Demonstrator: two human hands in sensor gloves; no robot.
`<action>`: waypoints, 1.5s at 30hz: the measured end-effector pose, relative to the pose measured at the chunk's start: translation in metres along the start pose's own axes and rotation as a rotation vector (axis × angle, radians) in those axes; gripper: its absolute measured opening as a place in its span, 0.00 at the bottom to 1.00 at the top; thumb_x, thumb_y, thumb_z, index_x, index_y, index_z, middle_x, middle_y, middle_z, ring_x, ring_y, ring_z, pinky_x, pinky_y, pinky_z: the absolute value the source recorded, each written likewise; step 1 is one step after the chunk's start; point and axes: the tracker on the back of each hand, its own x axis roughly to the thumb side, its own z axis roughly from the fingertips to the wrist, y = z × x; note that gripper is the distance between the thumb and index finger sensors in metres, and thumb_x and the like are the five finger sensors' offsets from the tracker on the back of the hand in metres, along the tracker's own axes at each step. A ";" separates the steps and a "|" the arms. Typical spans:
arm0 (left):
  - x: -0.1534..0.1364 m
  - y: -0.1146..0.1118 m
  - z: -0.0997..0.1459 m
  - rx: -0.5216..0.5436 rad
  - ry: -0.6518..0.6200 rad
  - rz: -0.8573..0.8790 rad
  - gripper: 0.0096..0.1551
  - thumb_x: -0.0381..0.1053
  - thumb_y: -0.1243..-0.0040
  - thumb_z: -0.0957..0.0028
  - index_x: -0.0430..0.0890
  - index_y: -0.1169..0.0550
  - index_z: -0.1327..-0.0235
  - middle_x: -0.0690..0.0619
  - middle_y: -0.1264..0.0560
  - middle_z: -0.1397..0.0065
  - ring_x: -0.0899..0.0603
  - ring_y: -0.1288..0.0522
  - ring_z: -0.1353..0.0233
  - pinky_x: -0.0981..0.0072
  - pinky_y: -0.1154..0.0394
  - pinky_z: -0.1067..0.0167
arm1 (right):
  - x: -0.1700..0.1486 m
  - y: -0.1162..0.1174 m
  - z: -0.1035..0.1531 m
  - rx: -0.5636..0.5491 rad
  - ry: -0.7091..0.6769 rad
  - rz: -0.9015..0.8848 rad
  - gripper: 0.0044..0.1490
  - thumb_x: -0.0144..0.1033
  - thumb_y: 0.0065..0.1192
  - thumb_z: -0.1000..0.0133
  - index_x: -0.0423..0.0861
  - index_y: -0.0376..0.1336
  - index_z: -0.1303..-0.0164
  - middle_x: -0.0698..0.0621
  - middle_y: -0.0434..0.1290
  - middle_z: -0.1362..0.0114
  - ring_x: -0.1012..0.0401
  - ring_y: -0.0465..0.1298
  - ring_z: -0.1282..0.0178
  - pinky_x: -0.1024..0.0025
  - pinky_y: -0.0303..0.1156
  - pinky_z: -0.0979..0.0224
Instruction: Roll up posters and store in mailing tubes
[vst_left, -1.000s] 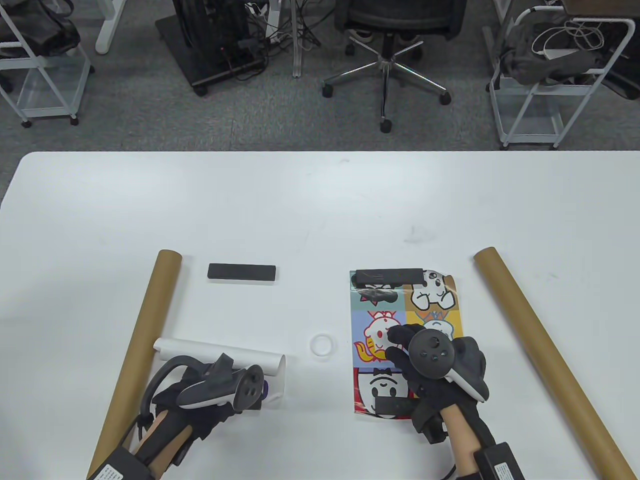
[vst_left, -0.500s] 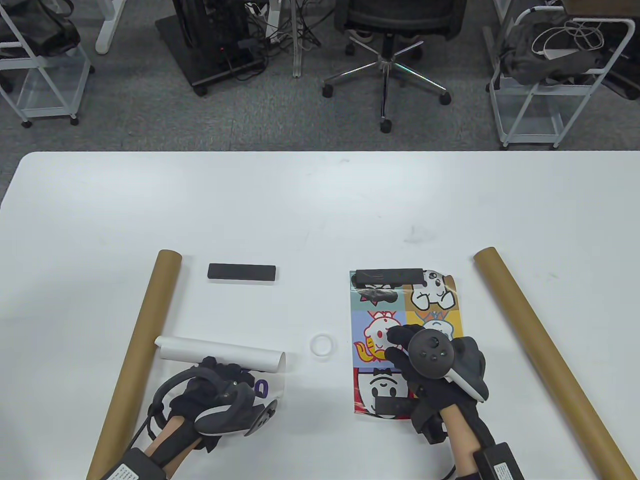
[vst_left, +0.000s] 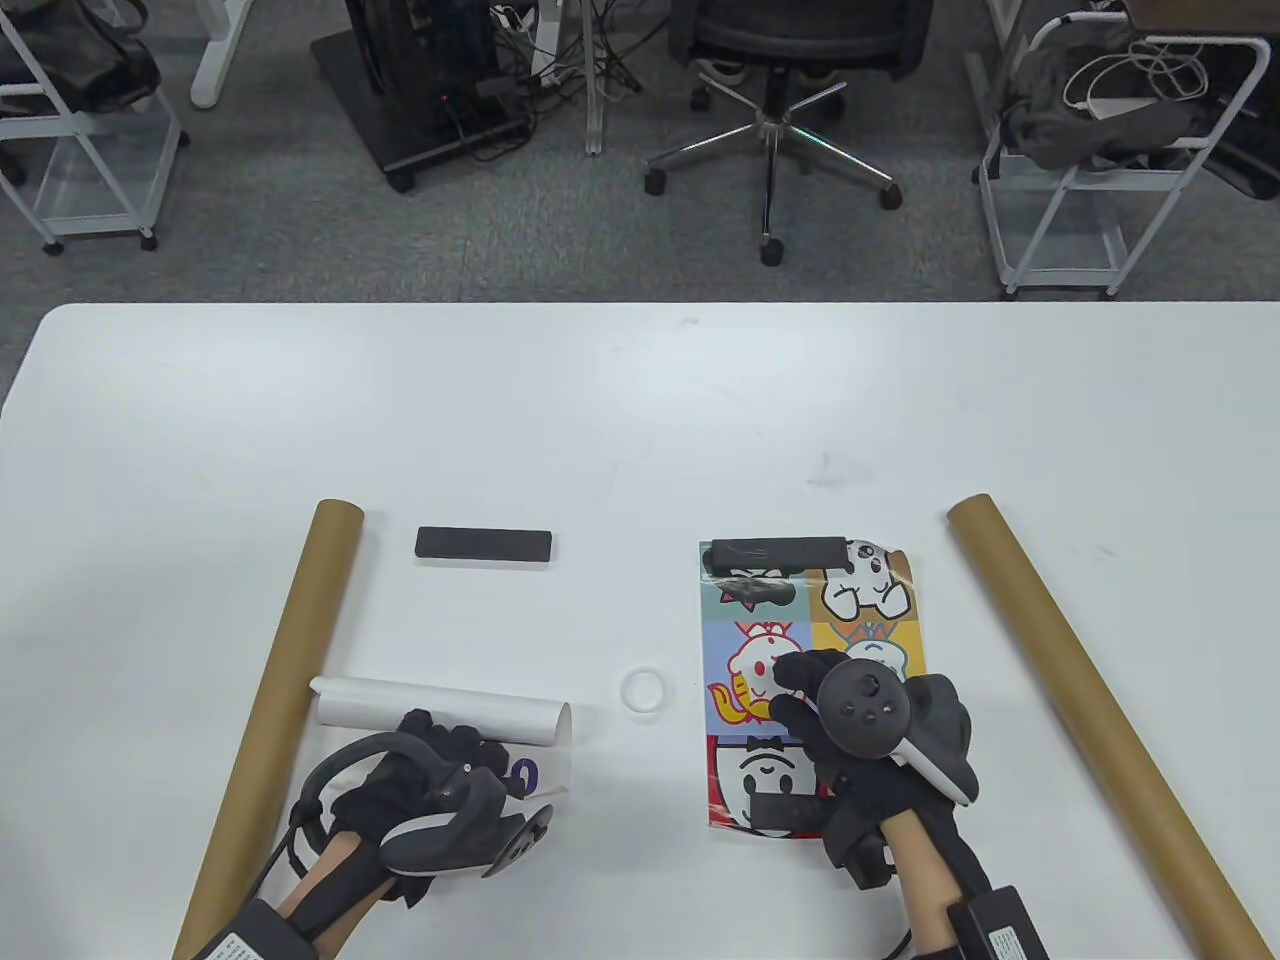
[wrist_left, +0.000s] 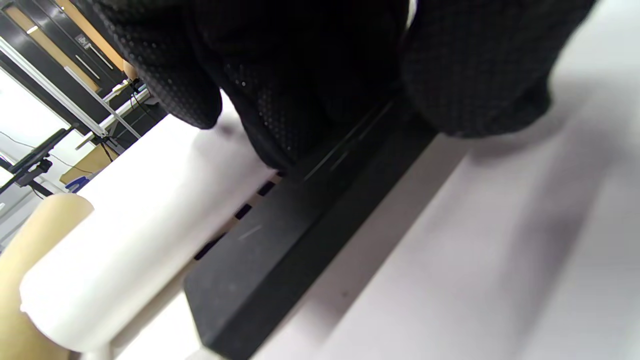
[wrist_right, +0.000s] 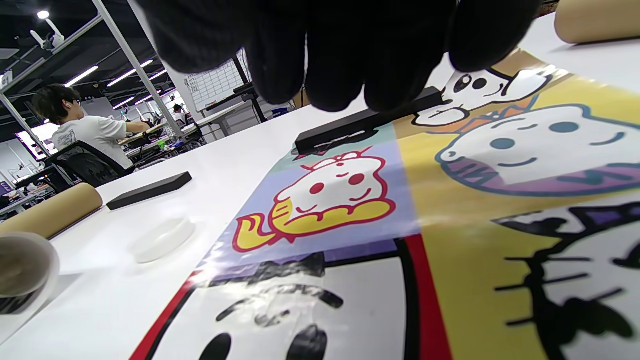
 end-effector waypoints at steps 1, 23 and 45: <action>-0.001 0.002 0.001 -0.001 0.003 -0.004 0.42 0.64 0.33 0.61 0.58 0.29 0.28 0.60 0.21 0.29 0.52 0.14 0.33 0.49 0.24 0.24 | 0.000 0.000 0.000 0.000 0.000 0.001 0.35 0.43 0.55 0.43 0.42 0.61 0.27 0.36 0.67 0.22 0.34 0.67 0.26 0.28 0.59 0.26; -0.002 0.007 0.006 -0.031 -0.019 0.000 0.42 0.64 0.33 0.61 0.58 0.29 0.29 0.60 0.21 0.29 0.52 0.15 0.34 0.50 0.24 0.24 | 0.001 0.000 0.000 0.002 -0.002 0.003 0.35 0.43 0.55 0.43 0.42 0.61 0.27 0.36 0.67 0.22 0.34 0.67 0.26 0.29 0.59 0.26; -0.011 0.000 -0.003 0.003 0.046 0.058 0.40 0.63 0.37 0.58 0.61 0.30 0.28 0.61 0.23 0.26 0.51 0.17 0.29 0.50 0.26 0.23 | 0.001 0.000 0.000 0.004 -0.007 -0.003 0.35 0.43 0.55 0.43 0.42 0.61 0.27 0.36 0.67 0.22 0.34 0.67 0.26 0.28 0.59 0.26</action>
